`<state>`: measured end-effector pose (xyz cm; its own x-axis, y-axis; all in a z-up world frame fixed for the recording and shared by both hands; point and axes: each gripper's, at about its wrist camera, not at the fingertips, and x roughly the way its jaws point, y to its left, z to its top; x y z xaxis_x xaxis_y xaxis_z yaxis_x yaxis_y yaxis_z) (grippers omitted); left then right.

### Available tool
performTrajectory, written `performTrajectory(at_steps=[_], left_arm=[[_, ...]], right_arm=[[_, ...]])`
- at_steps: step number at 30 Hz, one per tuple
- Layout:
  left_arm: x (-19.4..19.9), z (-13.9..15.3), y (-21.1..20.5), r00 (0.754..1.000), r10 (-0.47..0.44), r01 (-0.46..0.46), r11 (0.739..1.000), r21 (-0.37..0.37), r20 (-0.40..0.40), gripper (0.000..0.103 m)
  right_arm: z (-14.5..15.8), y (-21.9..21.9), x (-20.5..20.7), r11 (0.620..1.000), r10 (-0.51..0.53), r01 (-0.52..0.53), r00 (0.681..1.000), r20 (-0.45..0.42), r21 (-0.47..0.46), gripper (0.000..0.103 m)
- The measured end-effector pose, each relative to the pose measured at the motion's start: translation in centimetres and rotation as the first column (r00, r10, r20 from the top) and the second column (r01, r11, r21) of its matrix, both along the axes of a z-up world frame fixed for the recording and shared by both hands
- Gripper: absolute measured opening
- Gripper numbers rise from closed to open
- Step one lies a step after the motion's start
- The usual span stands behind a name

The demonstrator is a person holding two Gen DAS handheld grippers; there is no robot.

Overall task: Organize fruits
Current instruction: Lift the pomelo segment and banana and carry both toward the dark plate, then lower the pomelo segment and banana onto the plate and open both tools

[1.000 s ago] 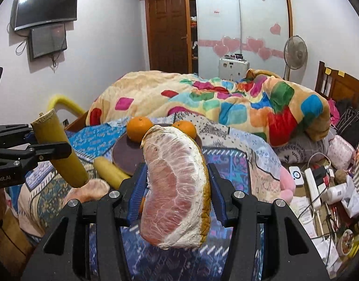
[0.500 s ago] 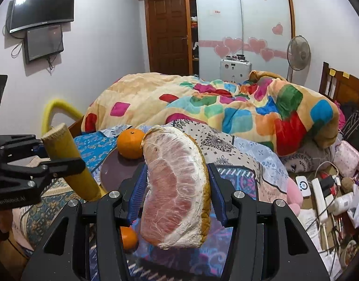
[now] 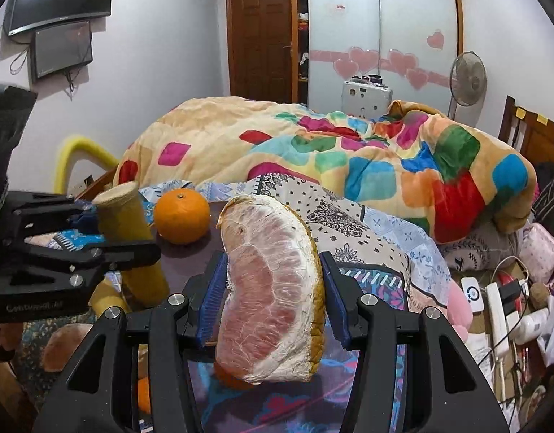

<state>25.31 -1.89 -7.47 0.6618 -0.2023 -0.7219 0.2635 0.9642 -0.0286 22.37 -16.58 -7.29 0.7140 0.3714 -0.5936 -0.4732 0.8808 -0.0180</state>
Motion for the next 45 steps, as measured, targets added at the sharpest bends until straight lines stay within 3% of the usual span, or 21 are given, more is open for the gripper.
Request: performTrajectory(at_steps=[5,10,15,26,35,40,45], left_arm=[[1.8,-0.1,0.0,1.000,0.007,-0.007,1.000,-0.004,-0.006,0.037],[3.4,-0.3,0.5,0.996,0.085,-0.086,0.996,0.023,0.017,0.043],[3.8,-0.8,2.1,0.996,0.093,-0.093,0.995,-0.046,-0.011,0.048],[2.1,-1.5,3.7,0.994,0.112,-0.112,0.993,0.022,0.019,0.048],[0.9,-1.8,4.5,0.994,0.109,-0.110,0.993,0.032,0.025,0.055],[0.1,-1.4,4.8,0.993,0.116,-0.117,0.992,0.036,0.029,0.056],[-1.6,-0.5,4.8,0.992,0.120,-0.122,0.991,0.047,0.045,0.060]], right_arm=[[-0.3,0.2,0.5,1.000,0.007,-0.007,1.000,0.000,-0.014,0.047],[-0.3,0.3,1.1,1.000,0.010,-0.010,1.000,-0.013,-0.010,0.047],[-0.5,0.9,1.6,1.000,0.021,-0.021,0.999,-0.024,-0.019,0.047],[-1.2,3.4,2.6,0.997,0.051,-0.054,0.997,-0.054,-0.059,0.048],[-2.4,5.1,3.1,0.991,0.064,-0.074,0.994,-0.092,-0.109,0.049],[-1.2,5.0,2.5,0.993,0.062,-0.068,0.996,-0.061,-0.097,0.059],[0.0,4.5,1.0,0.994,0.064,-0.067,0.997,-0.033,-0.090,0.059]])
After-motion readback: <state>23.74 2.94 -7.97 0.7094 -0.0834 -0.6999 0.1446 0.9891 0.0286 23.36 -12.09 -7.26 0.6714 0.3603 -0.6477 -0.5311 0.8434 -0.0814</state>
